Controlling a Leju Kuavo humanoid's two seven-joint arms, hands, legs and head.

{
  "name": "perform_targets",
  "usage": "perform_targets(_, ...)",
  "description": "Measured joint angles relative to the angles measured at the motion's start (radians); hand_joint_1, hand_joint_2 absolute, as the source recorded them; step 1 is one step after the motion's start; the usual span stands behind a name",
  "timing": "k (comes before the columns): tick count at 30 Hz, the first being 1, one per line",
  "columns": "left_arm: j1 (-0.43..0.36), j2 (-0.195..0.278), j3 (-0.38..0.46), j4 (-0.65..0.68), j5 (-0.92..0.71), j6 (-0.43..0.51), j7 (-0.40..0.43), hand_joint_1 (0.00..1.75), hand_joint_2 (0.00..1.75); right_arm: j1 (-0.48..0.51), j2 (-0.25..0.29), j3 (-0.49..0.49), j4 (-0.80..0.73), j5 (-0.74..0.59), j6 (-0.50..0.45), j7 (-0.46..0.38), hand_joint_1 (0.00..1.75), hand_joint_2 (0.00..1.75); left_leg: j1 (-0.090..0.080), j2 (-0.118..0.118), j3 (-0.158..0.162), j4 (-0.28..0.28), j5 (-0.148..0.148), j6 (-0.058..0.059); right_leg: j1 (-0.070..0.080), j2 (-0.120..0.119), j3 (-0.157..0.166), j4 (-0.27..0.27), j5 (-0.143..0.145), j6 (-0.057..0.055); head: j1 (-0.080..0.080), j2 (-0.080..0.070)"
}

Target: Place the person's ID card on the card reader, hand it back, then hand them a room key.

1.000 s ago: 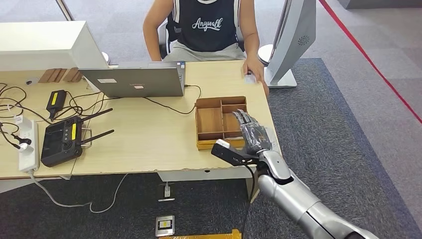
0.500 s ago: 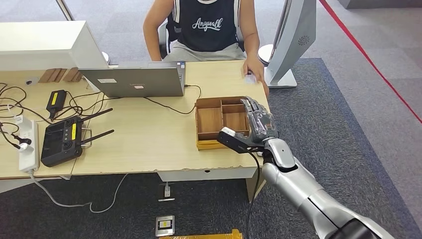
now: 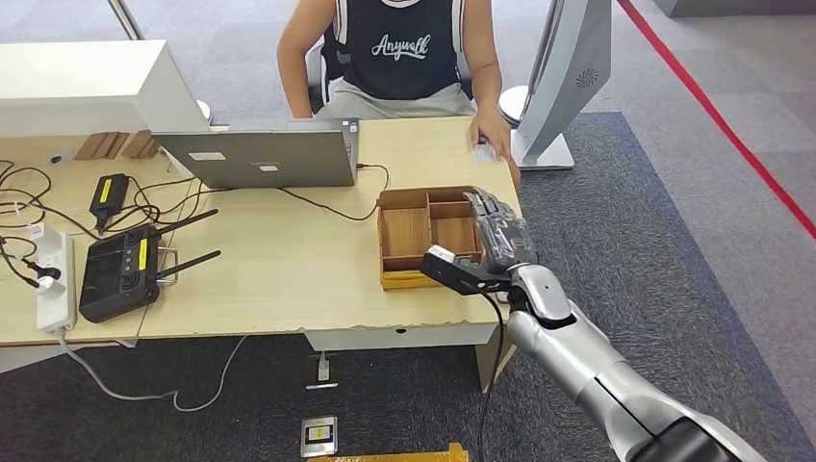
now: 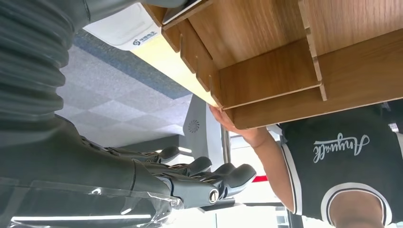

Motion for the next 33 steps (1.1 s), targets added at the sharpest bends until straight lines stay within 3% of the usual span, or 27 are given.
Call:
perform_targets(9, 0.0, 0.0, 0.0, 0.0, -0.003, 0.0, 0.0, 0.0, 0.0, 0.0, 0.001, 0.001, 0.005, -0.02, 0.013, -0.018, 0.0, 1.75, 0.0, 0.0, 0.0, 0.0, 0.0, 0.0, 0.0, 0.0, 0.0, 0.0, 0.0, 0.0, 0.0, 0.0)
perform_targets(18, 0.0, 0.0, 0.0, 0.0, -0.004, 0.0, -0.002, 0.0, 0.0, 0.004, 0.002, 0.018, 0.005, -0.017, 0.093, -0.058, 0.0, 1.75, 0.0, 0.0, 0.0, 0.0, 0.0, 0.0, 0.0, 0.0, 0.0, 0.0, 0.0, 0.0, 0.0, 0.0)
perform_targets(33, 0.0, 0.0, 0.0, 0.0, -0.005, 0.0, -0.002, 0.0, 0.0, 0.009, 0.001, 0.049, 0.005, -0.016, 0.098, -0.059, 0.0, 1.75, 0.0, 0.0, 0.0, 0.0, 0.0, 0.0, 0.0, 0.0, 0.0, 0.0, 0.0, 0.0, 0.0, 0.0)
